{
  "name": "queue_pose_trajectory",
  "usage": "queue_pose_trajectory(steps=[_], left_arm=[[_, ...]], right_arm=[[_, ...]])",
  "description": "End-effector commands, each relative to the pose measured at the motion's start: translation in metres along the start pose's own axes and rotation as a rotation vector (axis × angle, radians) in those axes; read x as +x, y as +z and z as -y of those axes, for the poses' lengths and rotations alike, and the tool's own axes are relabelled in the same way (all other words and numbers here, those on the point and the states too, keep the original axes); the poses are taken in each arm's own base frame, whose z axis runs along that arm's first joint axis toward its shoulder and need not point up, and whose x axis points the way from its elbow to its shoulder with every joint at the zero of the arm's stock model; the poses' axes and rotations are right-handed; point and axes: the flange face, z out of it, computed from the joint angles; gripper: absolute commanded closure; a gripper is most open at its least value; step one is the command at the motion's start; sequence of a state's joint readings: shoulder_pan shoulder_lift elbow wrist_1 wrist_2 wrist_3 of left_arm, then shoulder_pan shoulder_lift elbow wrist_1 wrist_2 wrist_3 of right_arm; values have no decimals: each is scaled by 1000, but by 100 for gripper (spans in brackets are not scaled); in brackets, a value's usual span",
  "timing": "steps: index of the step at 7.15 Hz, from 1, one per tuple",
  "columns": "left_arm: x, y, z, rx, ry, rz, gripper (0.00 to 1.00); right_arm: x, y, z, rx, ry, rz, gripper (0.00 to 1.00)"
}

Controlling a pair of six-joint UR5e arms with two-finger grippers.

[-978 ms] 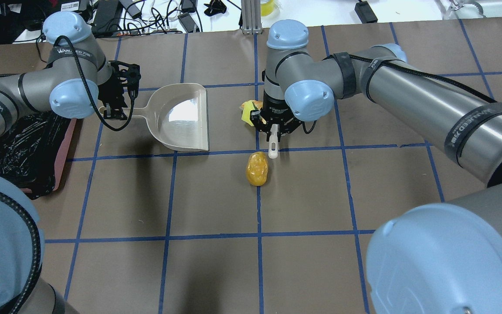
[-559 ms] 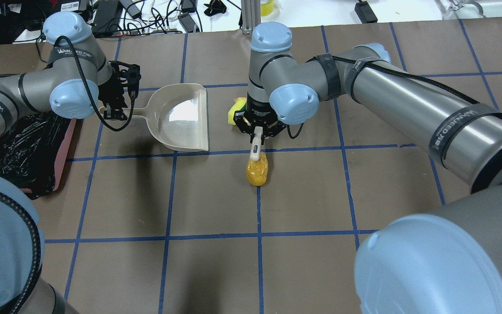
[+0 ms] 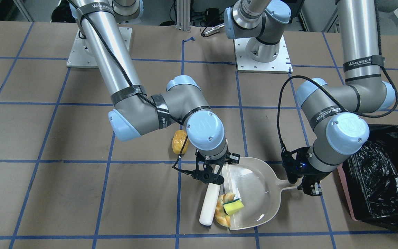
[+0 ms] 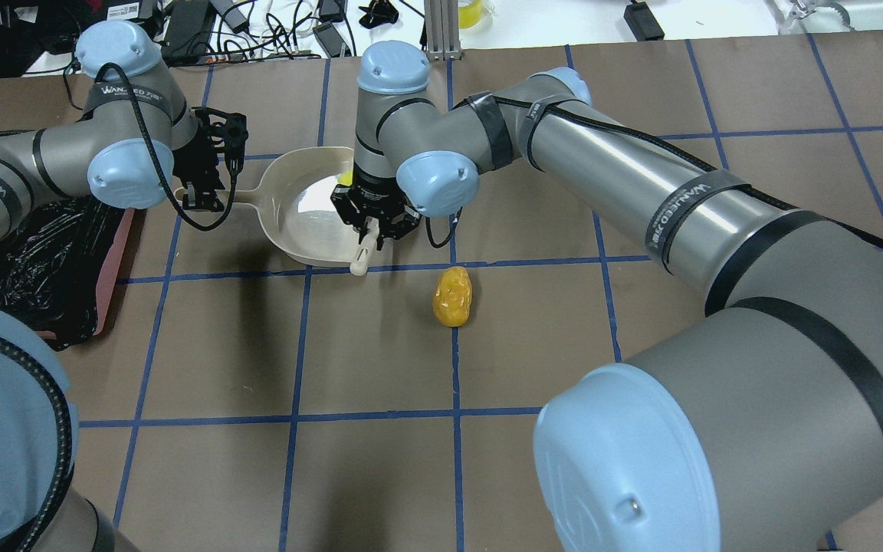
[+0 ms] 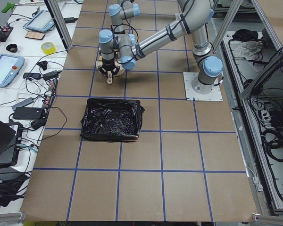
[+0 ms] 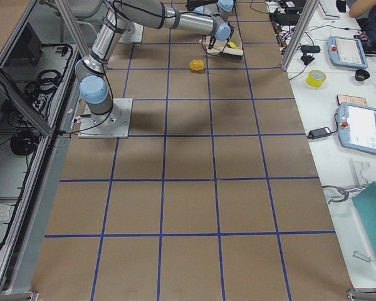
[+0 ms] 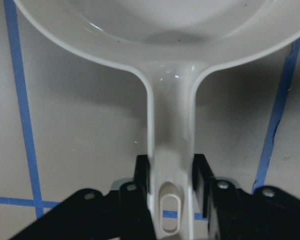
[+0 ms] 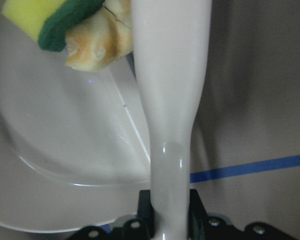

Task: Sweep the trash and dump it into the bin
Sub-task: 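Sweep the sponge into the dustpan with the brush in the right gripper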

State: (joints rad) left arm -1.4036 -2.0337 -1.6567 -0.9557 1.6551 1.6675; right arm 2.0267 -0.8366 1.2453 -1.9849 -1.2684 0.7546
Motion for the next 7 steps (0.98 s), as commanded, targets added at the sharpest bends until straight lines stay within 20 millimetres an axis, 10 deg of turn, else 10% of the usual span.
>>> queue_pose_trajectory(steps=[1, 4, 7], left_arm=[[0, 1, 0, 0, 2, -2, 100], [0, 1, 0, 0, 2, -2, 100], [33, -3, -3, -34, 53, -26, 100]], right_arm=[[-38, -9, -18, -31, 30, 94, 100], [-57, -18, -50, -29, 40, 86, 100], [-9, -88, -41, -16, 82, -69, 100]])
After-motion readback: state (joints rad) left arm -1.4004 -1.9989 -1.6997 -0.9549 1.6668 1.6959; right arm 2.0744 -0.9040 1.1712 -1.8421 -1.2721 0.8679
